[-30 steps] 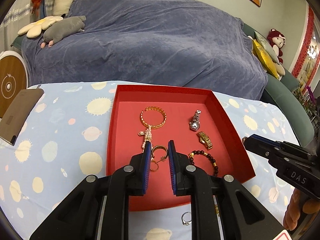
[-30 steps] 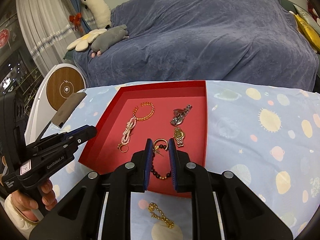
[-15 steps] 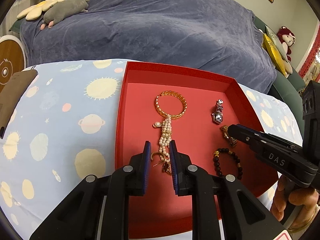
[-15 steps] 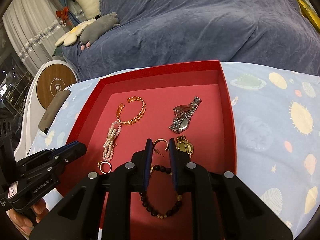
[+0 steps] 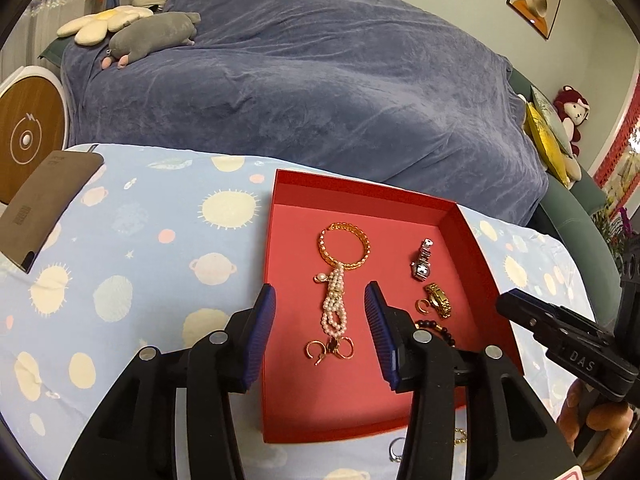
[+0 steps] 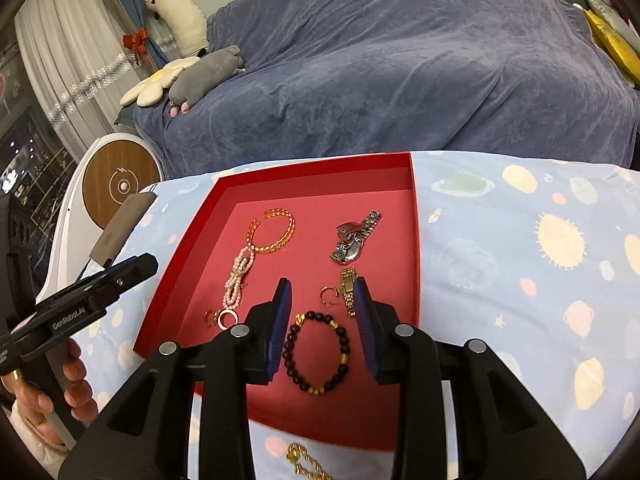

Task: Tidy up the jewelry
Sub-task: 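Carry both hoop earrings into the red box and open both tools, then move the left tool to the silver ring while the right tool approaches the gold chain bracelet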

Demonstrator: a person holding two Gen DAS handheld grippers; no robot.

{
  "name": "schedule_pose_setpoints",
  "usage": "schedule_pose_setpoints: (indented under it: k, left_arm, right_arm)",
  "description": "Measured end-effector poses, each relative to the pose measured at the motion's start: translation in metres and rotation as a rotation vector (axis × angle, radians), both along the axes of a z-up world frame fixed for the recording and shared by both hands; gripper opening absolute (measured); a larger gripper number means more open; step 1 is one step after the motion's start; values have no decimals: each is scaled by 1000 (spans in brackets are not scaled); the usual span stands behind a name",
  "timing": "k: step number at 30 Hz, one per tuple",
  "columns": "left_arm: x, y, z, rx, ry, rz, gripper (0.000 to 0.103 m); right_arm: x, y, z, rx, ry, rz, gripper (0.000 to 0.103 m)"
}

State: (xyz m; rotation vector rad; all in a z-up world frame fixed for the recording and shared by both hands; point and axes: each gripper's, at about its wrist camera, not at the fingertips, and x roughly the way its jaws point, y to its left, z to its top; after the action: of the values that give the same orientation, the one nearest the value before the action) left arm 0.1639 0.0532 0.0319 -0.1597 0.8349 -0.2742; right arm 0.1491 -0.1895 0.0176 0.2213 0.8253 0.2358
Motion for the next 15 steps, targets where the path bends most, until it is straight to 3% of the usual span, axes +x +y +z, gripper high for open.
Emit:
schedule_pose_setpoints:
  k: [5, 10, 12, 15]
  left_arm:
    - [-34, -5, 2, 28, -9, -23, 44]
    - [-63, -22, 0, 75, -27, -66, 45]
    - [-76, -26, -6, 82, -23, -76, 51]
    - [-91, -31, -19, 82, 9, -93, 51]
  right_arm:
    - [-49, -2, 0, -25, 12, 27, 35]
    - [-85, 13, -27, -112, 71, 73, 35]
    - [-94, 21, -39, -147, 92, 93, 35]
    - [-100, 37, -54, -218, 98, 123, 35]
